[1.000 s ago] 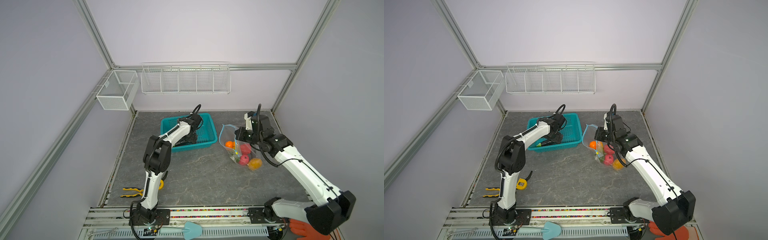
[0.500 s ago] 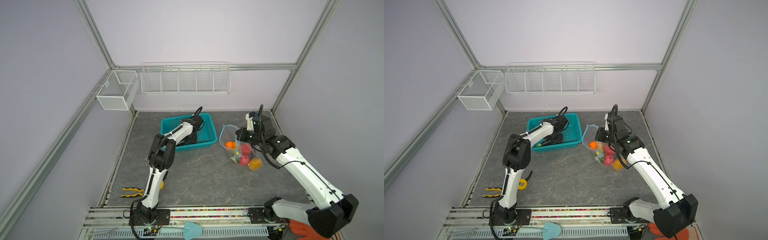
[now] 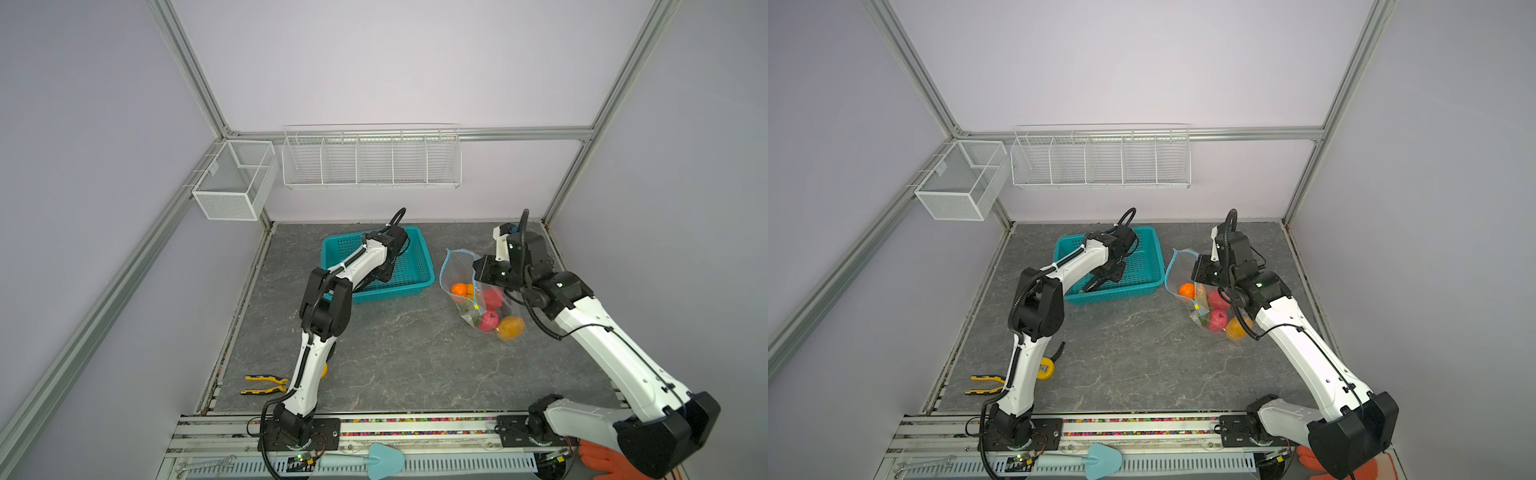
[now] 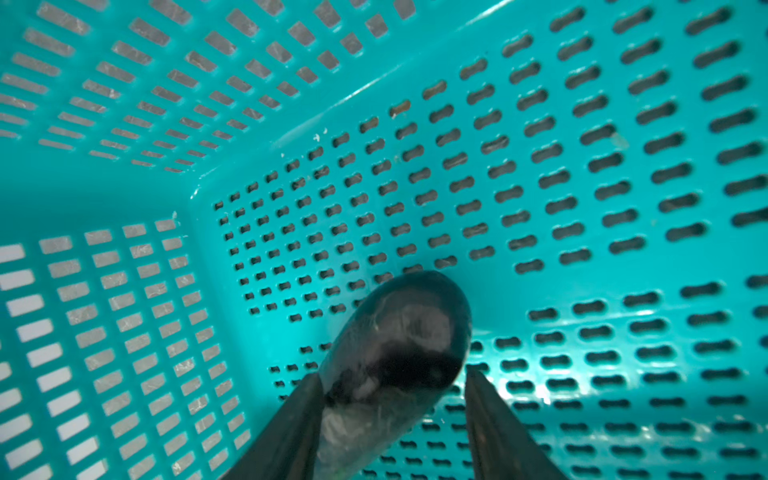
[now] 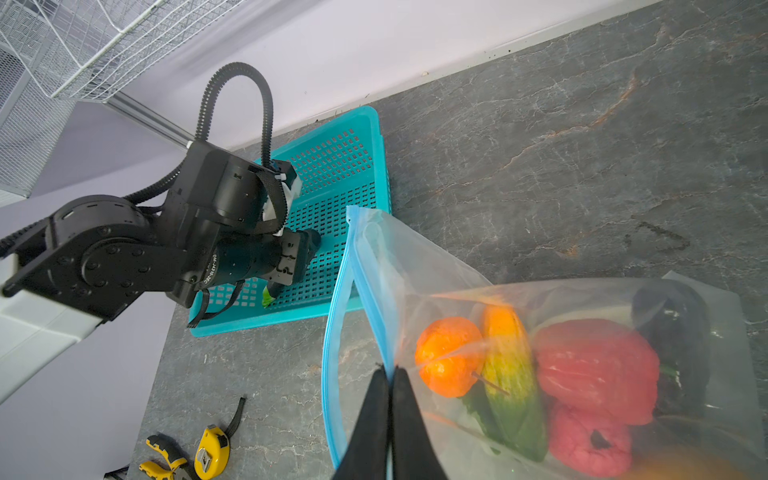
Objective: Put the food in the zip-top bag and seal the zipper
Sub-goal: 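Lower the left gripper around the dark zucchini and close it, then lift the dark zucchini out of the basket with the left gripper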
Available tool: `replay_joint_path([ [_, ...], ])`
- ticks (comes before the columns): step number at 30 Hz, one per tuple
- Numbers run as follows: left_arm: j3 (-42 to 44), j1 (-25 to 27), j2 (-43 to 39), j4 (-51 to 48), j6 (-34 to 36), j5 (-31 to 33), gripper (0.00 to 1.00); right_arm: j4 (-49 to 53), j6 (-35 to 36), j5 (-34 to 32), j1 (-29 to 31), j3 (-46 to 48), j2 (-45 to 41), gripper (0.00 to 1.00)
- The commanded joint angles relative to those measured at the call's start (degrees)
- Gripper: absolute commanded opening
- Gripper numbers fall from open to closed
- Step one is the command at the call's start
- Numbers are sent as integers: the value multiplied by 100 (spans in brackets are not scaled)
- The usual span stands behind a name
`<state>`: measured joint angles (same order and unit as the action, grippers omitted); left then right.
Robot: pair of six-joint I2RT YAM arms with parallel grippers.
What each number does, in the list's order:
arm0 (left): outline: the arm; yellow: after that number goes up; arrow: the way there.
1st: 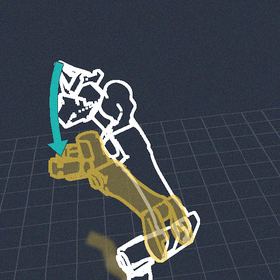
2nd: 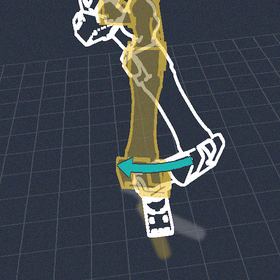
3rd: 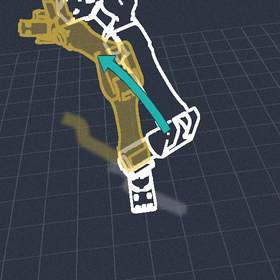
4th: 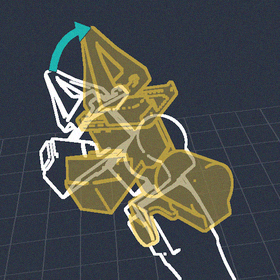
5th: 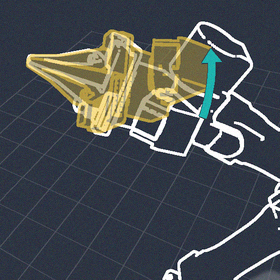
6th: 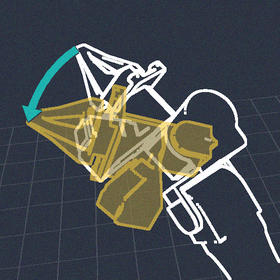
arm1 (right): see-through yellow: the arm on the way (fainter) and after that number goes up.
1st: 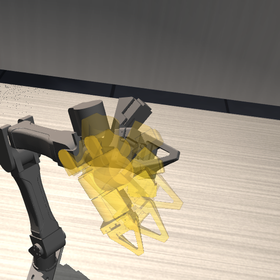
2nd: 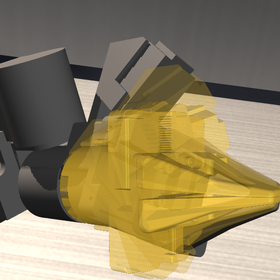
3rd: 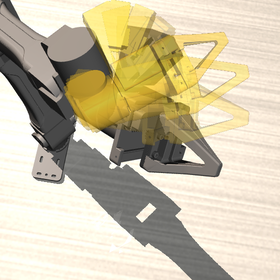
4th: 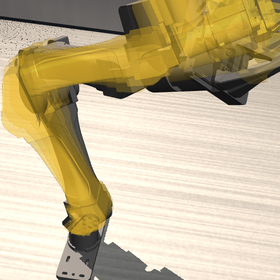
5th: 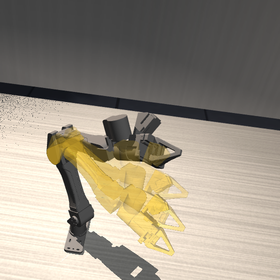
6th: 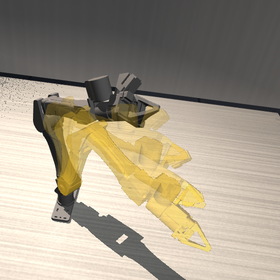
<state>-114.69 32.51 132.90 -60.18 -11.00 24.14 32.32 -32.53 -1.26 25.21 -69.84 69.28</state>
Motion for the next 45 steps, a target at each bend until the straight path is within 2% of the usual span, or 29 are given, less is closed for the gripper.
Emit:
replay_joint_path([
  [1, -211, -26, -34, -240, -96, 9, 52, -15, 72, -38, -4, -82, -134, 7],
  [9, -189, -61, 129, -317, -181, 52, 52, -11, 47, -39, -1, -82, -143, 7],
  [11, -124, -78, 168, -292, -183, -25, 56, -3, 46, -27, -3, -97, -134, 7],
  [17, 114, -131, 154, -197, -336, -296, 76, 54, 72, -67, 1, -143, -137, 7],
  [21, 310, -155, 41, -80, -376, -460, 77, 58, 87, -68, 1, -143, -100, 7],
  [29, 422, -307, -99, 43, -437, -710, 56, 117, 64, -105, 0, -161, -147, 7],
  [32, 401, -316, -157, 67, -448, -748, 55, 133, 60, -103, -2, -161, -151, 7],
  [45, 324, -316, -596, 201, -791, -1033, 29, 101, 17, -115, 14, -152, -134, 7],
])
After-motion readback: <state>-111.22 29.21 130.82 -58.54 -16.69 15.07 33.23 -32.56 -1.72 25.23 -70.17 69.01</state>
